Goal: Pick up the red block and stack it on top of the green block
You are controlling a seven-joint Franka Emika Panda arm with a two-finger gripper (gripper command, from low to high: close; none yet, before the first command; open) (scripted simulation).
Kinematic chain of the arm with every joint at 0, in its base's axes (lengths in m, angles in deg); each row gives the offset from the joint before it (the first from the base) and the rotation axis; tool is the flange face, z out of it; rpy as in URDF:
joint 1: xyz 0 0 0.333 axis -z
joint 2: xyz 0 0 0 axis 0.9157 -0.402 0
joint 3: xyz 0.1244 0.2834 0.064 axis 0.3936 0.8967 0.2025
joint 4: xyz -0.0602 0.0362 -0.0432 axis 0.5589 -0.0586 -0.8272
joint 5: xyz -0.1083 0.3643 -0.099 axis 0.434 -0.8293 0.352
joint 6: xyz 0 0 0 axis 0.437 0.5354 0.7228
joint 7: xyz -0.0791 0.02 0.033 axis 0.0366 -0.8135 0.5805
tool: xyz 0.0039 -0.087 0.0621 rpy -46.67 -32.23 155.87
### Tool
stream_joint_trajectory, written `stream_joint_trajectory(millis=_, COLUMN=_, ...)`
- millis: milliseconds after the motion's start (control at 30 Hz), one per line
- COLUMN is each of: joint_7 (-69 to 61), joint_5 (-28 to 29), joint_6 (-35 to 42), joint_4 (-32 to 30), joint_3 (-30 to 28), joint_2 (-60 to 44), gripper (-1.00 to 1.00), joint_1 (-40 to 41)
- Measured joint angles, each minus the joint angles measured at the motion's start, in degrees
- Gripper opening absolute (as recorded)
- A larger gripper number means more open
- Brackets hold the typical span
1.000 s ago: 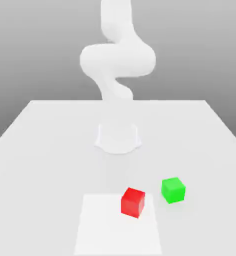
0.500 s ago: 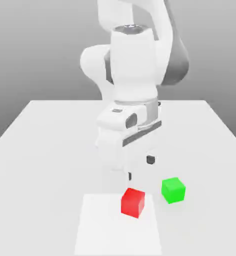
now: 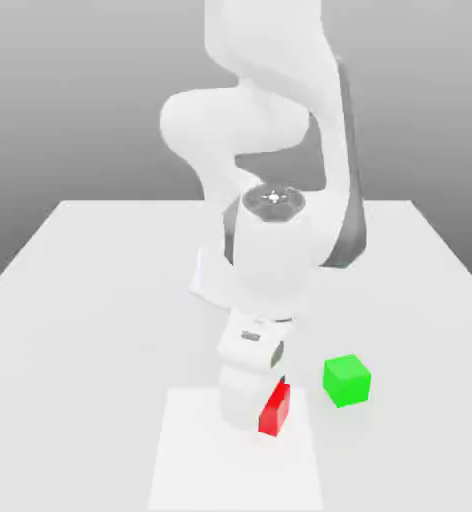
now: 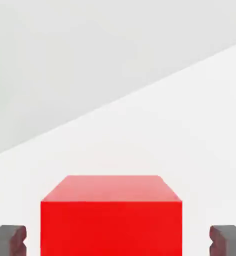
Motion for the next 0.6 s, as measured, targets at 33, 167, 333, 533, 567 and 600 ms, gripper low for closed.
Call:
stream_joint_trajectory(millis=33, joint_7=0.0, joint_5=0.0, joint_6=0.0, joint_4=0.0, joint_3=0.0, joint_2=0.0, gripper=-1.0, joint_1=0.0)
stream_joint_trajectory(millis=167, joint_7=0.1, joint_5=0.1, joint_6=0.1, joint_4=0.0, joint_3=0.2, joint_2=0.0, gripper=-1.0, joint_1=0.2)
stream_joint_trajectory(millis=333, joint_7=3.6, joint_5=5.2, joint_6=5.3, joint_4=-0.7, joint_3=-3.3, joint_2=6.3, gripper=-1.0, joint_1=-1.9)
stream_joint_trajectory(millis=533, joint_7=7.1, joint_5=9.4, joint_6=12.0, joint_4=-2.2, joint_3=-4.0, joint_2=14.2, gripper=-1.0, joint_1=-1.7)
stream_joint_trajectory(millis=567, joint_7=7.5, joint_5=9.0, joint_6=12.7, joint_4=-2.5, joint_3=-3.3, joint_2=15.2, gripper=-1.0, joint_1=-2.9)
stream_joint_trajectory(millis=600, joint_7=8.0, joint_5=8.6, joint_6=13.3, joint_4=-2.8, joint_3=-2.7, joint_2=16.1, gripper=-1.0, joint_1=-4.0)
